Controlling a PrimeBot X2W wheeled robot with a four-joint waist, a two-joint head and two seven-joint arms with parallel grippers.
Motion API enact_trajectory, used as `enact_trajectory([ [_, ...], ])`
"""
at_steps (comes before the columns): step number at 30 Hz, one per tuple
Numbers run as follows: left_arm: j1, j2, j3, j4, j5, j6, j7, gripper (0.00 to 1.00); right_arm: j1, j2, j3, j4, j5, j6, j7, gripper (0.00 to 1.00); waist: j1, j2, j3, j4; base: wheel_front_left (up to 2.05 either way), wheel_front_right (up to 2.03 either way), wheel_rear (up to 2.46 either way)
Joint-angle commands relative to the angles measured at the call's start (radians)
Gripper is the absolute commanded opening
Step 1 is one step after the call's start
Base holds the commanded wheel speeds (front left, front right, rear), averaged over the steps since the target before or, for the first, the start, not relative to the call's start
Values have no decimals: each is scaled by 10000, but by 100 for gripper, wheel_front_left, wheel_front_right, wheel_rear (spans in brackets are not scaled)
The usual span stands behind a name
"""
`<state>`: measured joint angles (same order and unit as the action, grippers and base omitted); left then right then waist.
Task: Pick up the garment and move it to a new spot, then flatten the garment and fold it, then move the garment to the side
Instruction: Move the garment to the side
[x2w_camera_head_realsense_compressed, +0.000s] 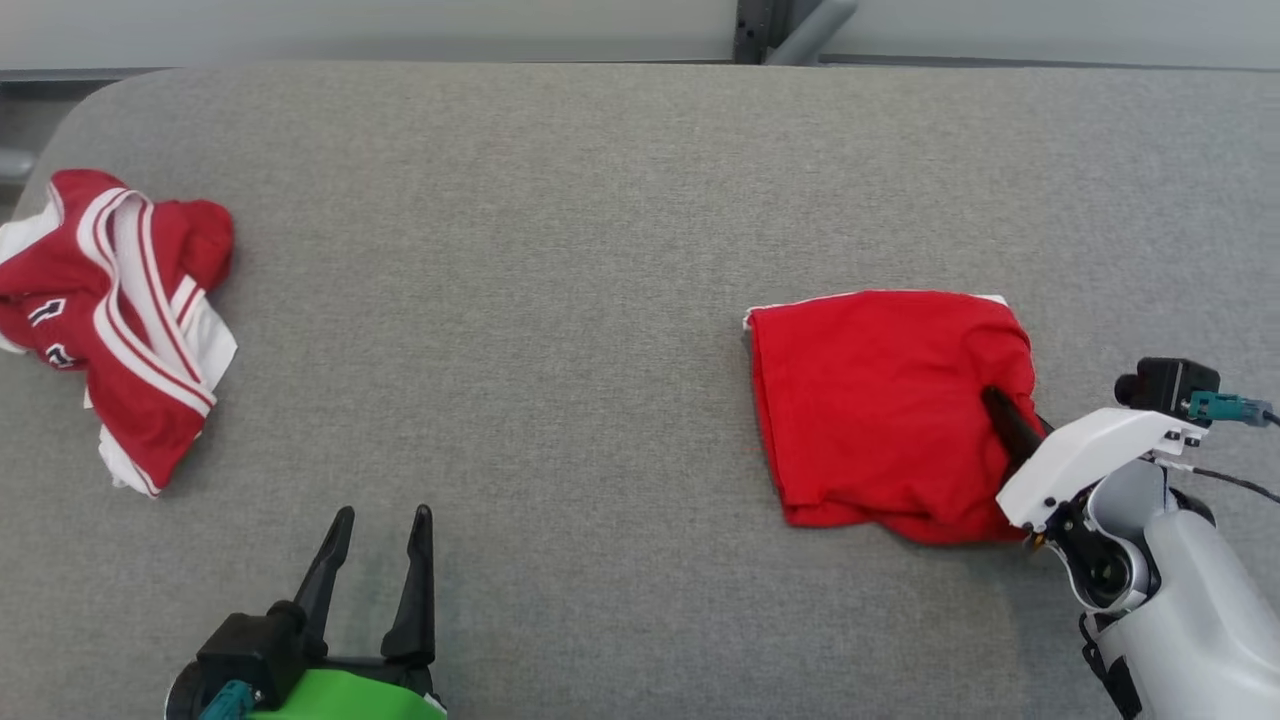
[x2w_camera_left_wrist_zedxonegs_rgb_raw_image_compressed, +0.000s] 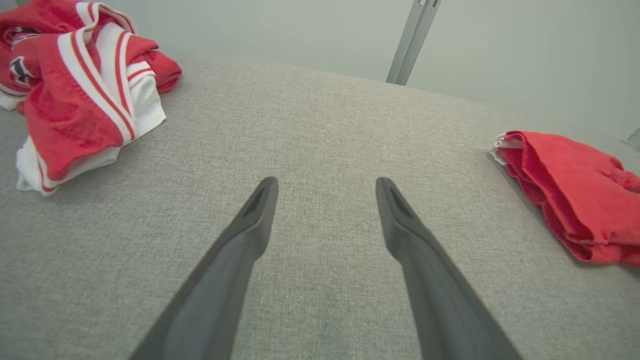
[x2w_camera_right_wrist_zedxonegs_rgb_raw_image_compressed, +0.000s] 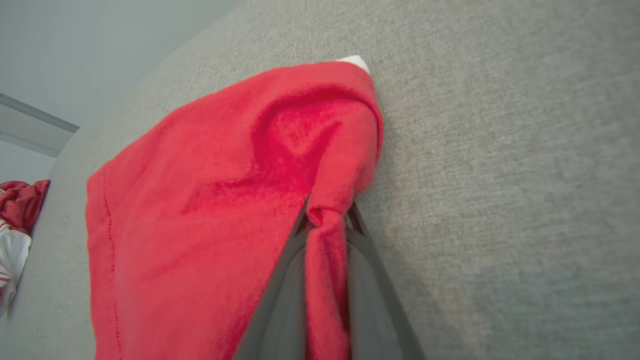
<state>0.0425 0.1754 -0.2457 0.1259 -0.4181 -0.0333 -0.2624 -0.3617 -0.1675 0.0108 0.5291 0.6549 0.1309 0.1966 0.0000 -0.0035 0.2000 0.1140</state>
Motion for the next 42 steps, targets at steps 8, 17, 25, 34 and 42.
enact_trajectory([
  [8,-1227,128,-177,-126,449,-350,41,100,-1007,-1089,-81,-52,-78,-4,-709,0,0,35,1343,-1414,0,0,0],
  [17,-2957,128,-739,-192,775,-608,454,100,-3320,-3123,-311,683,-840,-4,-675,0,0,35,3124,-775,0,0,0],
  [25,-2640,355,-467,-248,592,-401,367,100,-4468,-4971,-300,1584,-1620,-5,420,0,0,35,3681,-238,0,0,0],
  [34,-2417,370,-462,-345,474,-262,350,100,-4608,-5402,-626,2243,-2169,-7,602,65,0,35,3363,-383,0,0,0],
  [42,-2036,333,-399,-221,249,-163,299,100,-4062,-5512,187,1868,-3213,-7,485,100,0,35,2279,-853,0,0,0],
])
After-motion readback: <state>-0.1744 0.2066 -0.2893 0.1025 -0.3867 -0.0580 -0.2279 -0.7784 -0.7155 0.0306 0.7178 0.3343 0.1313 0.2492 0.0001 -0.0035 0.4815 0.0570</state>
